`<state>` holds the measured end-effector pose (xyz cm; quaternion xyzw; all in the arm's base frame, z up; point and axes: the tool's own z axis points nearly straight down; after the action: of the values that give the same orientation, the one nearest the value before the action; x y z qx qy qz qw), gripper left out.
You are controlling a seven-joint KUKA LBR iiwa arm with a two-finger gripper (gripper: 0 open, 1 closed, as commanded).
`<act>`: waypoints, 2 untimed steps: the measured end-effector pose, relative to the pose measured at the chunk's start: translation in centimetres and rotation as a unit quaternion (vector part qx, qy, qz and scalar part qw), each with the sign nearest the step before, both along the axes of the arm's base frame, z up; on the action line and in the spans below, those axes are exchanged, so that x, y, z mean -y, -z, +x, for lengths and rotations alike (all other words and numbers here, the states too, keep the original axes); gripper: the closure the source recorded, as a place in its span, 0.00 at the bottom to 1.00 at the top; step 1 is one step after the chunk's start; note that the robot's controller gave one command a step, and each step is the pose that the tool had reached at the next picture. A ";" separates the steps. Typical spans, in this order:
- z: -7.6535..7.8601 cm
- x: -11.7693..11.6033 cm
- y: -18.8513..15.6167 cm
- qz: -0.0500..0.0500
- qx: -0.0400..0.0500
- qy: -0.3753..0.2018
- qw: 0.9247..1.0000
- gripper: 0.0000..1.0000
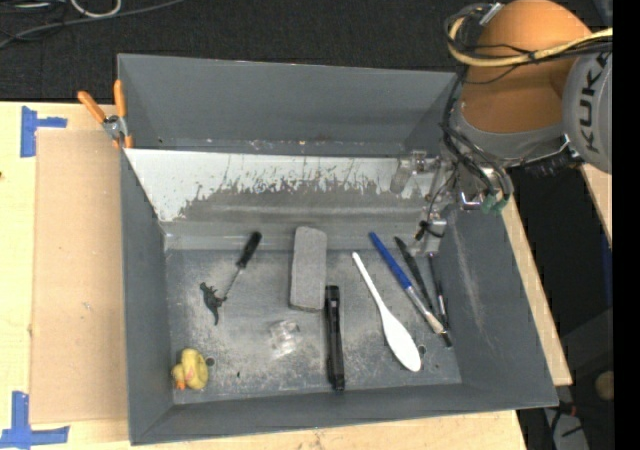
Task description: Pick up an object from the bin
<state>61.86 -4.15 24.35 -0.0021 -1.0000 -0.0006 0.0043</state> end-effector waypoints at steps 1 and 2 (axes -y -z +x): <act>0.1 0.0 -0.5 0.000 0.004 -0.001 1.000 0.00; 0.1 1.5 9.0 0.000 0.005 0.007 1.000 0.00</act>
Offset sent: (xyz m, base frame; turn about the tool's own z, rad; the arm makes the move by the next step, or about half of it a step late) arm -0.0013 -0.0296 -0.1735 0.0211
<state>61.93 -5.68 15.34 -0.0089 -1.0000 -0.0005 -0.0004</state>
